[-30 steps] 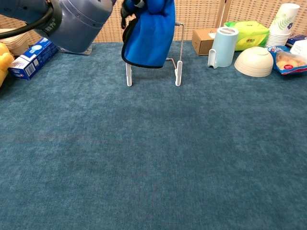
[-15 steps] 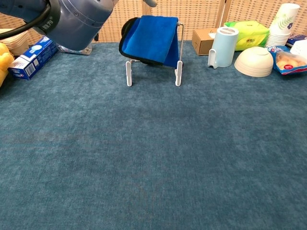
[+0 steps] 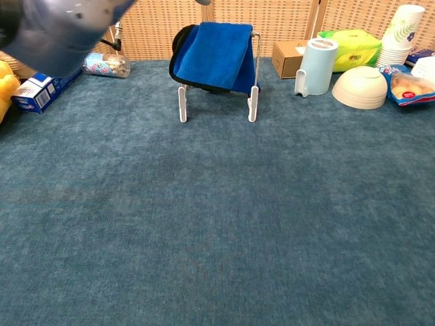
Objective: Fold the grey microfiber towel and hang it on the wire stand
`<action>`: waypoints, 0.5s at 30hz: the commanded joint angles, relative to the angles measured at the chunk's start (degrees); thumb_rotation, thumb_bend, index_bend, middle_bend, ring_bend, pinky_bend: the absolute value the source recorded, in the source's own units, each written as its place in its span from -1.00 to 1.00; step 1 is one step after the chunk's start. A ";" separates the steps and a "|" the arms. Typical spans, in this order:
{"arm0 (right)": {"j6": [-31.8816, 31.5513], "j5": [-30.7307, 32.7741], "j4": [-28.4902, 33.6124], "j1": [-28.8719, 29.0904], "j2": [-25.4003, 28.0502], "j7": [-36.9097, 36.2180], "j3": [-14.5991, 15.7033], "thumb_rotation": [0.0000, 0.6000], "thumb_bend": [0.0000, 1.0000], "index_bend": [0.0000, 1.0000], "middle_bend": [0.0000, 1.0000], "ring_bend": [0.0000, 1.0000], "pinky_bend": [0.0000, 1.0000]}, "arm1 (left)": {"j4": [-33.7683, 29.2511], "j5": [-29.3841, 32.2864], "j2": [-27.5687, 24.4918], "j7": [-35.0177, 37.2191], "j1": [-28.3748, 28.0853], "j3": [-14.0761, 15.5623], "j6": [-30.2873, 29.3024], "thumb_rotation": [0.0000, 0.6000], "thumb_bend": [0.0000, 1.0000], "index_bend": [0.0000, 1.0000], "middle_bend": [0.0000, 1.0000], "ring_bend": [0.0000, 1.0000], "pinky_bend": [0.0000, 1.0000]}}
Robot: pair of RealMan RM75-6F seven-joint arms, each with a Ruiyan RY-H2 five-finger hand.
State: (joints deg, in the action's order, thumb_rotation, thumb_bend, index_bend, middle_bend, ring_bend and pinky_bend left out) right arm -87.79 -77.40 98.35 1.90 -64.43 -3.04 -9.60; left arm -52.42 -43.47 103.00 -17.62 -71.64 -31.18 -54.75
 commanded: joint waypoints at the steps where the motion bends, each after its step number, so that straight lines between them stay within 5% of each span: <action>1: 0.11 -0.01 -0.03 0.16 0.06 0.06 -0.16 1.00 -0.44 -0.82 -0.88 -1.00 -1.00 | -8.96 -5.00 -5.71 0.78 5.20 3.35 -3.60 1.00 -0.65 -0.46 -0.83 -1.00 -1.00; 15: 2.17 -0.17 0.37 2.44 0.83 1.84 -1.31 1.00 -0.44 -0.81 -0.88 -1.00 -1.00 | -35.23 -10.53 -20.24 2.92 19.69 8.54 -12.80 1.00 -0.65 -0.47 -0.80 -1.00 -1.00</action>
State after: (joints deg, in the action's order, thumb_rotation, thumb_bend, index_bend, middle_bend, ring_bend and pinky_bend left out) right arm -85.77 -77.55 98.69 4.20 -63.65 -1.34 -10.83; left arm -83.09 -52.54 86.11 -15.56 -55.55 -24.32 -64.95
